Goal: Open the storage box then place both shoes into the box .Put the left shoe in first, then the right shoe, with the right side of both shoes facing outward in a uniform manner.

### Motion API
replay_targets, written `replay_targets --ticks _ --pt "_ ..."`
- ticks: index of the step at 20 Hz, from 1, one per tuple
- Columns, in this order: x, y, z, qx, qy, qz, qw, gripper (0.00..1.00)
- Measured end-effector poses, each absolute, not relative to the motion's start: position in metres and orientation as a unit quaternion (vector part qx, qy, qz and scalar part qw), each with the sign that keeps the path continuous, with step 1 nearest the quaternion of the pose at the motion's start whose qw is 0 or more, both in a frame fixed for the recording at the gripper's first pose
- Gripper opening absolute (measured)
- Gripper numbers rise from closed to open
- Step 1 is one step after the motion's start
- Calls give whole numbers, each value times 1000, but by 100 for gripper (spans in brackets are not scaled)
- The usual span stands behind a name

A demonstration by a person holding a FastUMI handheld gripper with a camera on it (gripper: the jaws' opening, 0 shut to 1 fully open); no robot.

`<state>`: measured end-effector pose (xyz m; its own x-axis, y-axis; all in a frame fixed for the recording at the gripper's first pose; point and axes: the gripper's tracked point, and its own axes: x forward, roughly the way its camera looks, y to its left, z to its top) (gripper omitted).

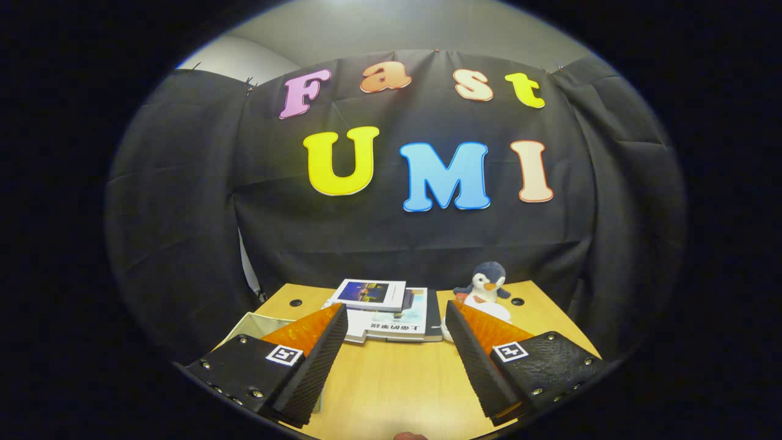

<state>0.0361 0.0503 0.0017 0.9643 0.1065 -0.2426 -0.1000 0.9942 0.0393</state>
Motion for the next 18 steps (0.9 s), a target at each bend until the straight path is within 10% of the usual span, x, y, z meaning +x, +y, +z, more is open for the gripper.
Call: replay_targets --ticks 18 --pt "8 -28 21 44 62 1 997 97"
